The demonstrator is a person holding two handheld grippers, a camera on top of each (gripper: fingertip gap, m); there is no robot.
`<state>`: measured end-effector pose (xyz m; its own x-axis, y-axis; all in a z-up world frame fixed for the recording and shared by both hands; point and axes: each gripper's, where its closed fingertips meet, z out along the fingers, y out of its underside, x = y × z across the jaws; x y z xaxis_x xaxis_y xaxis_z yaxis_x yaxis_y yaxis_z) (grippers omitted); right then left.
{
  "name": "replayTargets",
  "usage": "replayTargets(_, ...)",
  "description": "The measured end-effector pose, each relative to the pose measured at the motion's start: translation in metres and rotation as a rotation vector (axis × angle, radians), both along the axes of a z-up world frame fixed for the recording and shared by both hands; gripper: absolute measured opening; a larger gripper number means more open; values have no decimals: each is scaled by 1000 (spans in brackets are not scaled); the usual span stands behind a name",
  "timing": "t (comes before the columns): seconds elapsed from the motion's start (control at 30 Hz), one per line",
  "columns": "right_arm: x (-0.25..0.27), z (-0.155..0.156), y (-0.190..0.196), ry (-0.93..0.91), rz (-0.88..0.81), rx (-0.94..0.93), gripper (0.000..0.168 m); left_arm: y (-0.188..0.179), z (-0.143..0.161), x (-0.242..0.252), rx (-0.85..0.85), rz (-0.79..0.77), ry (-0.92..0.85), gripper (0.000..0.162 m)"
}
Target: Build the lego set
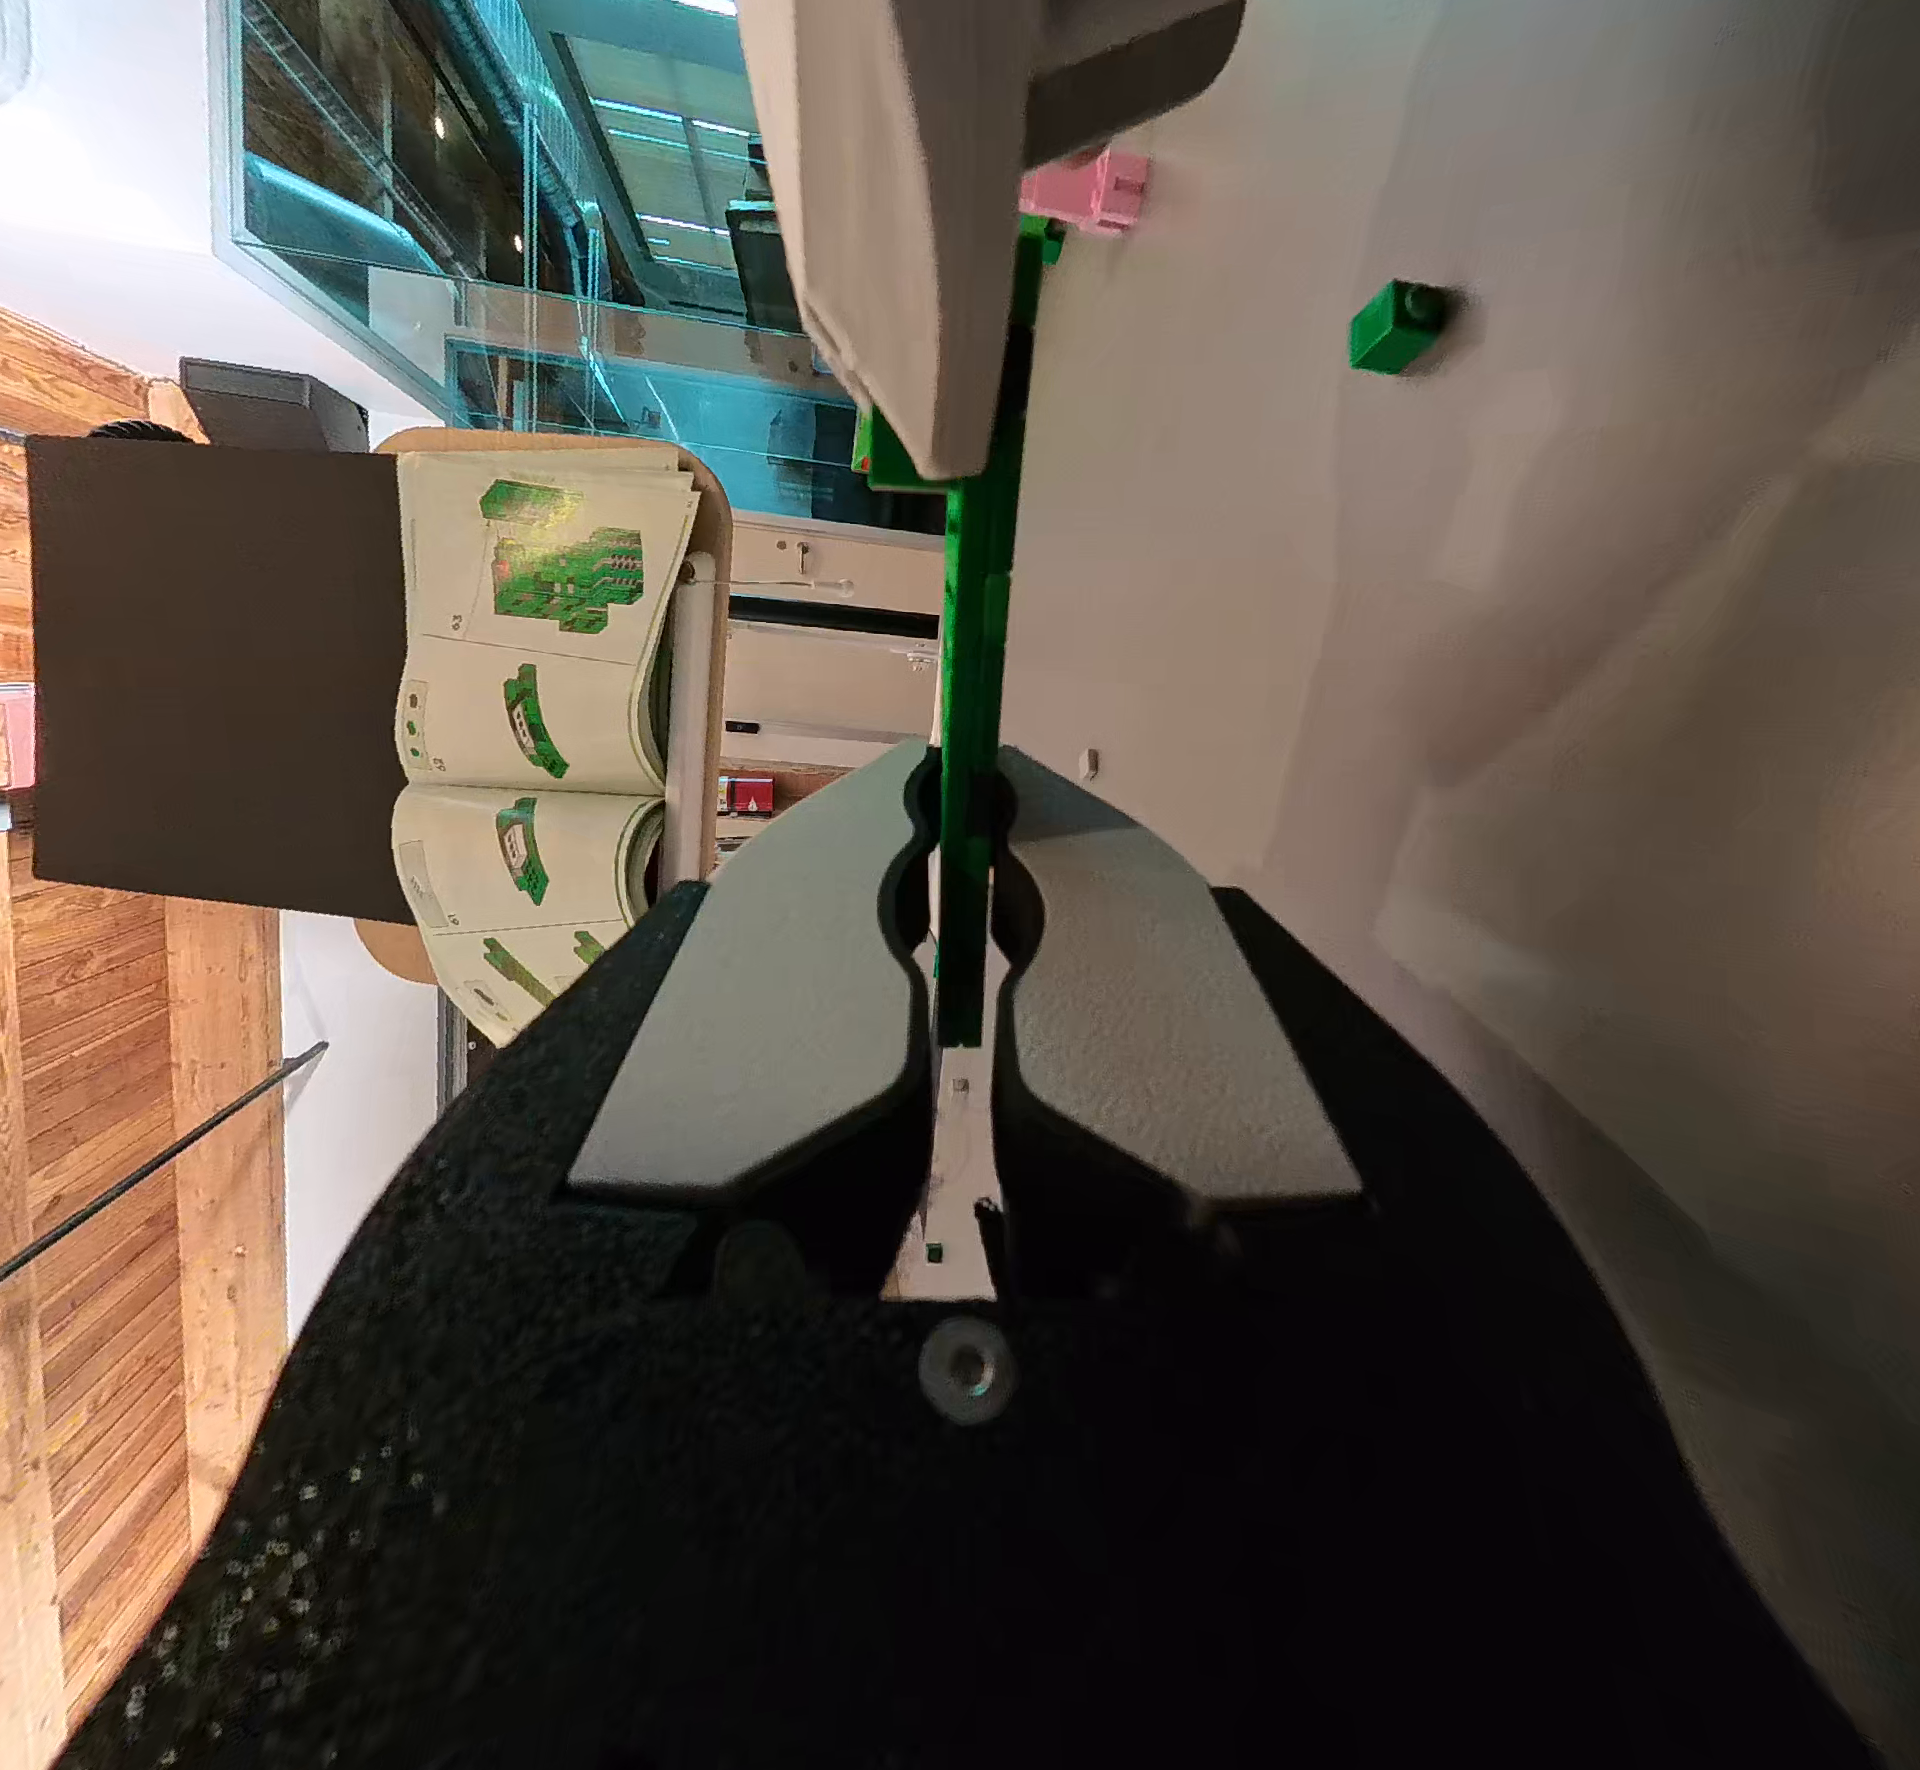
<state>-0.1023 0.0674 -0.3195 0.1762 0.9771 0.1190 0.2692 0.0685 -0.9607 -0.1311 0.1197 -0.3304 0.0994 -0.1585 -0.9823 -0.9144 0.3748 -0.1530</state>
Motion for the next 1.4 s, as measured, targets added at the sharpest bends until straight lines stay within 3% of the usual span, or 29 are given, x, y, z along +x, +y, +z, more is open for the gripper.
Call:
replayTargets(0.2, 5, 11, -5, 57, 39, 28, 18, -2, -1, 3, 9, -20, 17, 5)
replayTargets(0.33, 11, 7, -4, 15, 51, 22, 10, -1, 0, 2, 13, -23, 12, 5)
replayTargets(0.83, 10, 14, -3, 64, 18, 47, 8, -1, 3, 1, 12, -18, -13, 5)
replayTargets(0.93, 6, 12, -6, 67, 47, -26, 22, -3, 0, 4, 30, -29, 34, 5)
replayTargets(1.07, 5, 8, -5, 37, 29, 16, 0, -7, -2, 9, 38, -55, 50, 5)
replayTargets(1.23, 14, 14, 2, 38, 28, 69, 0, -4, -7, 6, -5, -46, 66, 5)
replayTargets(1.33, 33, 16, 18, 31, 30, 7, 17, 3, -8, -10, -25, -11, 77, 5)
replayTargets(1.4, 45, -3, 21, -67, 84, -20, 29, 7, -11, -21, -57, 1, 66, 6)
